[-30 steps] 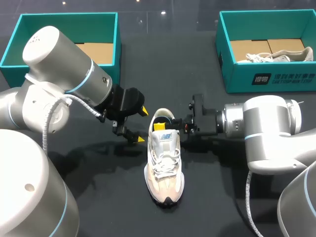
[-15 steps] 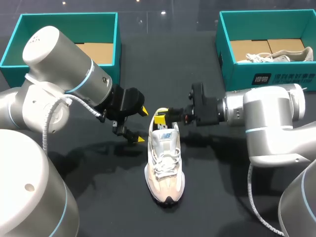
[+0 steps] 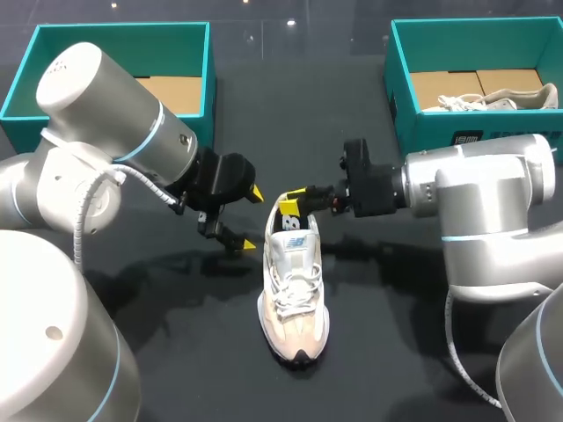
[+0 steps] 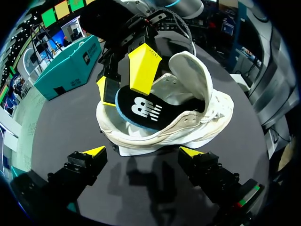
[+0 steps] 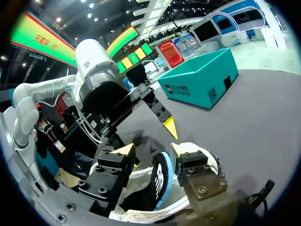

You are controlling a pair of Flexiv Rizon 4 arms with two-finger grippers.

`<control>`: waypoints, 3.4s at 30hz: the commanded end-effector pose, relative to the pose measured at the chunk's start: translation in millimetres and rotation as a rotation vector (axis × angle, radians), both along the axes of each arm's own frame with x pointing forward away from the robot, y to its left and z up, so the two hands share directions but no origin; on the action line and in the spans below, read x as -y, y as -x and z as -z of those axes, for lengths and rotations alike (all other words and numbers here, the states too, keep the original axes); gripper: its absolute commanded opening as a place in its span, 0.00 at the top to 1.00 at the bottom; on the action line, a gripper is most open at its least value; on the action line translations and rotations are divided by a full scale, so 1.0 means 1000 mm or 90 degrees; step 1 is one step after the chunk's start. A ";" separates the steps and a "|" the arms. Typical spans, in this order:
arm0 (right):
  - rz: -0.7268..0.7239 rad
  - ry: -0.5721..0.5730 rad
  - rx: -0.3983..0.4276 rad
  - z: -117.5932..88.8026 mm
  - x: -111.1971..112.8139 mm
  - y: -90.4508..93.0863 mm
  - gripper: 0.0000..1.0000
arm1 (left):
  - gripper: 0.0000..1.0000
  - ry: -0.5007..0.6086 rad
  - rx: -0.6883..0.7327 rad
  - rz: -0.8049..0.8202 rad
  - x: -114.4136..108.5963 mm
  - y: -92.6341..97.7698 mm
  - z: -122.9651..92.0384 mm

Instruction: Take the shoe out of the shoebox, open the shoe tongue, remove and reinsert the insole, then place the shoe into the shoebox

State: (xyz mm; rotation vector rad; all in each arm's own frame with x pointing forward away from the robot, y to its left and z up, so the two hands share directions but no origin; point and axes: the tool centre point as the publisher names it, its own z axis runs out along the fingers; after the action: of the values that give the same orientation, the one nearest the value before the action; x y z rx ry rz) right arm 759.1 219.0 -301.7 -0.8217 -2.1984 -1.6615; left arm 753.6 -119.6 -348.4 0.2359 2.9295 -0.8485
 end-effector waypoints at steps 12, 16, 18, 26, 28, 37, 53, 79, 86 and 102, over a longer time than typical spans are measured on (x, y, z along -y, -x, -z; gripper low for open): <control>0.035 0.056 -0.007 -0.024 0.024 0.003 0.52 | 0.00 -0.011 0.018 0.038 -0.021 0.000 -0.014; 0.047 0.071 -0.019 -0.027 0.031 0.002 0.52 | 0.00 -0.008 0.019 0.047 -0.035 -0.004 -0.021; 0.052 0.082 -0.026 -0.029 0.034 0.002 0.52 | 0.00 -0.013 0.021 0.048 -0.042 -0.005 -0.023; 0.068 0.130 -0.073 -0.037 0.046 -0.002 0.53 | 0.00 -0.038 0.029 0.075 -0.065 -0.009 -0.034; 0.074 0.144 -0.087 -0.040 0.050 -0.003 0.53 | 0.00 -0.041 0.029 0.076 -0.073 -0.012 -0.038; 0.103 0.192 -0.135 -0.048 0.066 -0.007 0.53 | 0.00 -0.066 0.034 0.097 -0.102 -0.018 -0.053; 0.168 0.376 -0.251 -0.069 0.070 -0.009 0.54 | 0.00 -0.116 0.038 0.154 -0.152 -0.024 -0.085; 0.351 0.486 -0.300 -0.071 0.009 0.036 0.91 | 0.00 -0.128 0.039 0.277 -0.213 -0.066 -0.115; 0.424 0.520 -0.322 -0.062 -0.011 0.042 1.00 | 0.00 -0.146 0.036 0.316 -0.229 -0.078 -0.118; 0.524 0.536 -0.353 -0.054 -0.032 0.047 1.00 | 0.00 -0.152 0.038 0.345 -0.245 -0.089 -0.124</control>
State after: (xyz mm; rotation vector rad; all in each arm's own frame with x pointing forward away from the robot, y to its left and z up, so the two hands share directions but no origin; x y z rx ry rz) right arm 711.9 246.7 -248.5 -2.2285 -2.1558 -0.5158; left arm 843.2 125.5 -224.4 1.0834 2.9357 -0.5152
